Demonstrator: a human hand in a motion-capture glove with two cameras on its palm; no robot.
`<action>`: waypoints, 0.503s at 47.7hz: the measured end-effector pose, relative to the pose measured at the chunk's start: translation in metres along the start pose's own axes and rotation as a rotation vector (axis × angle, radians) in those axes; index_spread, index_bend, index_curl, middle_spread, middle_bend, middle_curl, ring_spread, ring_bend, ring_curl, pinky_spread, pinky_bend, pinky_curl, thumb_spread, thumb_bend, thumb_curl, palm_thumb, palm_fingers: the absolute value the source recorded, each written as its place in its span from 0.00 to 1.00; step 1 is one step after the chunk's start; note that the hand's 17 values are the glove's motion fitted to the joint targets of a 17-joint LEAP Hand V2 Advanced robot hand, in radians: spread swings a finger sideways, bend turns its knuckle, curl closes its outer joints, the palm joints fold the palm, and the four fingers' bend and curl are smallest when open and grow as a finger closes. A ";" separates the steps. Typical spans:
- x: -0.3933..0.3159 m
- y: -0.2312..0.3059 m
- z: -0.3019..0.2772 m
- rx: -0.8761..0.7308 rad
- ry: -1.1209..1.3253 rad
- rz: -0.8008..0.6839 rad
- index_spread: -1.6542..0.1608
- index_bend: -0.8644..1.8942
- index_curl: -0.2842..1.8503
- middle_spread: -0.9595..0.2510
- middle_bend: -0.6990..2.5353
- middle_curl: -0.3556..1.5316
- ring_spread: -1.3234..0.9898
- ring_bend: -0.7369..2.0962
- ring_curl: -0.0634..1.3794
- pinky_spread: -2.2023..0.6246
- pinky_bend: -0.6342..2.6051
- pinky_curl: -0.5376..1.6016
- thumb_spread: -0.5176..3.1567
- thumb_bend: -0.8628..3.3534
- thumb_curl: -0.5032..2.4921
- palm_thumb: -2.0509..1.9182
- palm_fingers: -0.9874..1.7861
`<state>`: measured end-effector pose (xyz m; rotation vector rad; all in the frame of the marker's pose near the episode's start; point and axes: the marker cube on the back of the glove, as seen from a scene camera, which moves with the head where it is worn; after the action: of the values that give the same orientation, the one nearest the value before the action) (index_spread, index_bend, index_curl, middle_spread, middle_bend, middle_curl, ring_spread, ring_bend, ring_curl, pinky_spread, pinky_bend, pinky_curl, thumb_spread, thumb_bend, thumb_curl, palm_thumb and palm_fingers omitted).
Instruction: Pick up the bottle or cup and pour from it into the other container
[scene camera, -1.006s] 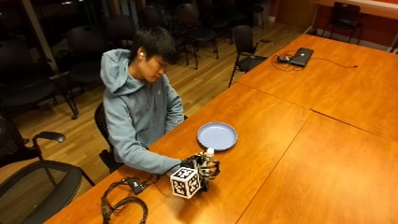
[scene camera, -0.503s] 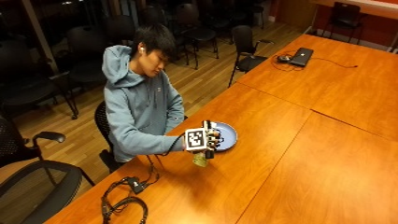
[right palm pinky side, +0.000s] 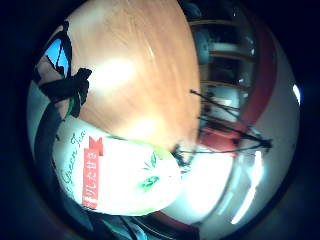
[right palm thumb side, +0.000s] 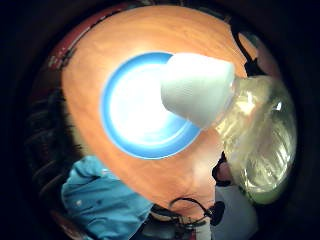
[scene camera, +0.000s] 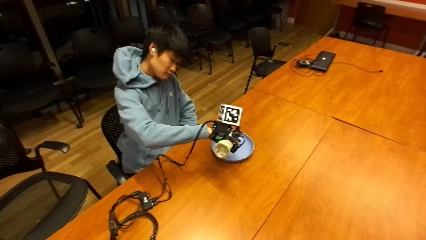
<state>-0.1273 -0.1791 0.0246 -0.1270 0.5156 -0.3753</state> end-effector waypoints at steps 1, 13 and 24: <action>-0.006 -0.002 -0.002 -0.009 0.038 0.001 0.86 0.36 0.29 0.75 0.32 0.46 0.51 0.44 0.36 0.70 0.36 0.42 0.18 0.20 0.39 0.78 0.77; -0.077 -0.030 -0.016 -0.040 0.224 -0.046 0.86 0.36 0.29 0.75 0.31 0.46 0.51 0.44 0.36 0.69 0.35 0.43 0.18 0.19 0.40 0.78 0.77; -0.075 -0.029 -0.016 -0.018 0.183 -0.047 0.85 0.36 0.28 0.75 0.31 0.46 0.51 0.44 0.37 0.69 0.36 0.43 0.18 0.20 0.40 0.78 0.77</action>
<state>-0.2046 -0.1783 0.0514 -0.1231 0.6973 -0.4308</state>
